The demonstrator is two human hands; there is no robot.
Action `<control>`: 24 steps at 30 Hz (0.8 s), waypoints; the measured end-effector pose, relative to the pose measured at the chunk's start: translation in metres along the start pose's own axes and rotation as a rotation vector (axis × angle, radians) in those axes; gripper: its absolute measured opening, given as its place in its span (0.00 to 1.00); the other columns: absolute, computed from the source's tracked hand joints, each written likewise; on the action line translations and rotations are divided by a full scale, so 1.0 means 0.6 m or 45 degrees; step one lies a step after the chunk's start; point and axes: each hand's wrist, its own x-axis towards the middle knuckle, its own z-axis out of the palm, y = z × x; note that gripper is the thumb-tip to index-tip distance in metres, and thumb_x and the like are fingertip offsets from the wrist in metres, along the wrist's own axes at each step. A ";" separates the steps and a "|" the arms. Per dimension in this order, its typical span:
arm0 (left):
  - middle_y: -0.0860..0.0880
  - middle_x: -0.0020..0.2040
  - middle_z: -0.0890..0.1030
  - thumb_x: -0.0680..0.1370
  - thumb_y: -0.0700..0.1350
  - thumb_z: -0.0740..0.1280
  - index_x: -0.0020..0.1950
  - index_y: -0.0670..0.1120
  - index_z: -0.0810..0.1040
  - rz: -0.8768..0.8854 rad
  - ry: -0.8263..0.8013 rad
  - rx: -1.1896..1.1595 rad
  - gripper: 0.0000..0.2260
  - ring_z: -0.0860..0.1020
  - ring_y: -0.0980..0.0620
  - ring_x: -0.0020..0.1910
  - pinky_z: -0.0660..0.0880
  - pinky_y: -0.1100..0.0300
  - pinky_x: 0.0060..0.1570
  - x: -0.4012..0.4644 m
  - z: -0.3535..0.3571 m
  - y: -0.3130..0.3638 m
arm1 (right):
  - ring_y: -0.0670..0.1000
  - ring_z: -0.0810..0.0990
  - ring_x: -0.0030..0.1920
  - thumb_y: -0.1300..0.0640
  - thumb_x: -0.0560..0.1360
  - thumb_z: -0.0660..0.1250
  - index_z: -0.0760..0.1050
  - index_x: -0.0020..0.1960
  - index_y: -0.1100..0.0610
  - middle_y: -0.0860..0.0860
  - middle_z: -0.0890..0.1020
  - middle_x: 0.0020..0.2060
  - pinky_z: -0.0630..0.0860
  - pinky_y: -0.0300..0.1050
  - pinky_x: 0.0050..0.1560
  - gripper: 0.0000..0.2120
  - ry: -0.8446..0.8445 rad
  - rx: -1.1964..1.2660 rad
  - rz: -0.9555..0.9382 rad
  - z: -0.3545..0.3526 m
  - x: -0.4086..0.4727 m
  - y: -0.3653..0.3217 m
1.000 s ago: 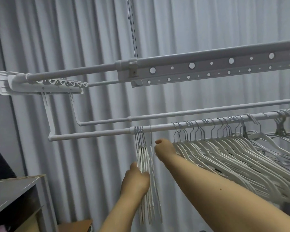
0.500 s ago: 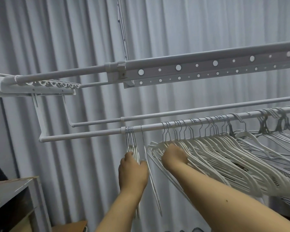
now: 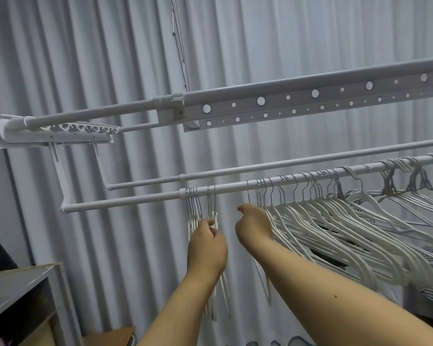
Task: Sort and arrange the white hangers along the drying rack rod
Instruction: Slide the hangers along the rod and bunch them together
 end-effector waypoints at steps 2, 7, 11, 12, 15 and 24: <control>0.47 0.60 0.78 0.79 0.39 0.59 0.69 0.44 0.70 -0.002 -0.070 -0.006 0.19 0.76 0.47 0.59 0.71 0.59 0.56 0.001 0.013 0.006 | 0.57 0.75 0.62 0.63 0.76 0.57 0.74 0.65 0.56 0.55 0.77 0.62 0.72 0.45 0.55 0.19 0.056 -0.019 0.075 -0.008 0.004 0.014; 0.44 0.67 0.74 0.79 0.41 0.57 0.75 0.45 0.63 -0.086 -0.389 0.091 0.23 0.78 0.46 0.54 0.74 0.58 0.46 -0.001 0.049 0.020 | 0.60 0.76 0.59 0.59 0.81 0.49 0.71 0.63 0.64 0.61 0.76 0.61 0.70 0.47 0.53 0.18 -0.136 0.183 0.244 -0.016 0.009 0.033; 0.42 0.68 0.73 0.80 0.45 0.59 0.75 0.42 0.61 -0.138 -0.560 0.242 0.23 0.76 0.44 0.60 0.72 0.60 0.49 -0.015 0.078 0.019 | 0.60 0.77 0.58 0.55 0.83 0.49 0.69 0.66 0.62 0.62 0.76 0.60 0.73 0.52 0.61 0.18 -0.269 0.472 0.351 -0.027 0.004 0.038; 0.41 0.65 0.74 0.80 0.45 0.59 0.73 0.42 0.62 -0.169 -0.589 0.207 0.22 0.77 0.44 0.59 0.75 0.58 0.51 -0.017 0.087 0.014 | 0.59 0.79 0.54 0.51 0.83 0.48 0.71 0.63 0.62 0.62 0.78 0.56 0.74 0.52 0.60 0.20 -0.308 0.585 0.348 -0.027 0.003 0.044; 0.40 0.55 0.77 0.79 0.40 0.58 0.70 0.43 0.66 -0.311 -0.604 -0.040 0.18 0.81 0.47 0.42 0.82 0.54 0.42 -0.021 0.102 0.006 | 0.52 0.77 0.38 0.45 0.82 0.49 0.73 0.53 0.60 0.55 0.78 0.41 0.73 0.47 0.47 0.22 -0.344 0.841 0.473 -0.032 -0.004 0.051; 0.40 0.36 0.73 0.77 0.31 0.54 0.59 0.33 0.70 -0.419 -0.425 -0.406 0.12 0.72 0.48 0.27 0.76 0.55 0.27 0.036 0.103 0.028 | 0.55 0.77 0.41 0.45 0.81 0.51 0.76 0.45 0.60 0.56 0.79 0.40 0.74 0.51 0.53 0.22 -0.268 0.776 0.499 -0.033 0.002 0.071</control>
